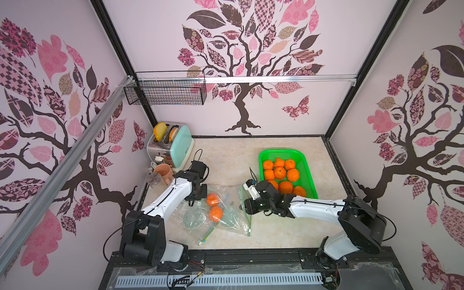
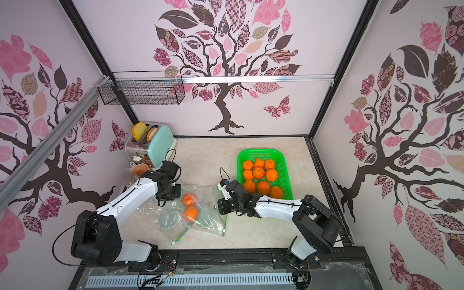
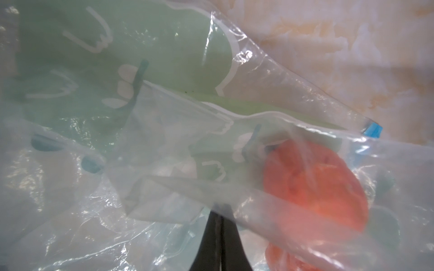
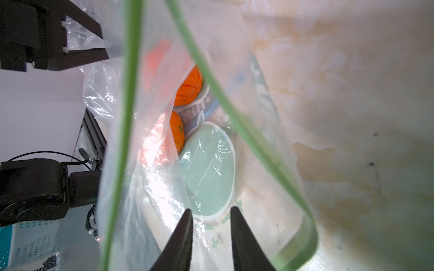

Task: Open the zip-top bag and take out the orange
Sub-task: Adjust the zipper food storage bag at the center of the board.

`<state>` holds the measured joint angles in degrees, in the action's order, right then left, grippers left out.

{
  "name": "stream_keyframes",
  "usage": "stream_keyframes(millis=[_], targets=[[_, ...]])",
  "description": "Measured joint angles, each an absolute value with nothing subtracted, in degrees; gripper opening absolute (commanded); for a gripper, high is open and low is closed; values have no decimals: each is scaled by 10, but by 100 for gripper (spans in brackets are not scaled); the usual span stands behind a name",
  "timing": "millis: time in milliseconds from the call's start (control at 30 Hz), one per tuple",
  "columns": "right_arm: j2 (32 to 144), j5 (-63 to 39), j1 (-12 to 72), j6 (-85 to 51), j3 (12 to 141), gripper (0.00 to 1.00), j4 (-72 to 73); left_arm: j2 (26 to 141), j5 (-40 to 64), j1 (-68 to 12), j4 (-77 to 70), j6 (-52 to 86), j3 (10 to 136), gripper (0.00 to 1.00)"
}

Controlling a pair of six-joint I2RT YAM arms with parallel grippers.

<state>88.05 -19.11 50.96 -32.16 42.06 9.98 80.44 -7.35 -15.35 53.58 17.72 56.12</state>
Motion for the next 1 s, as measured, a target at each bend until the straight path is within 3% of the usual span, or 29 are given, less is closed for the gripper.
stream_keyframes(millis=[333,667,1000], targets=[[905,-187,536,-317,399,36,181,781,-49,-154,520,173,561,0],[950,-101,539,-330,397,34,206,697,30,-154,459,163,560,0],[978,-52,544,-368,393,35,195,678,25,-156,464,158,562,0]])
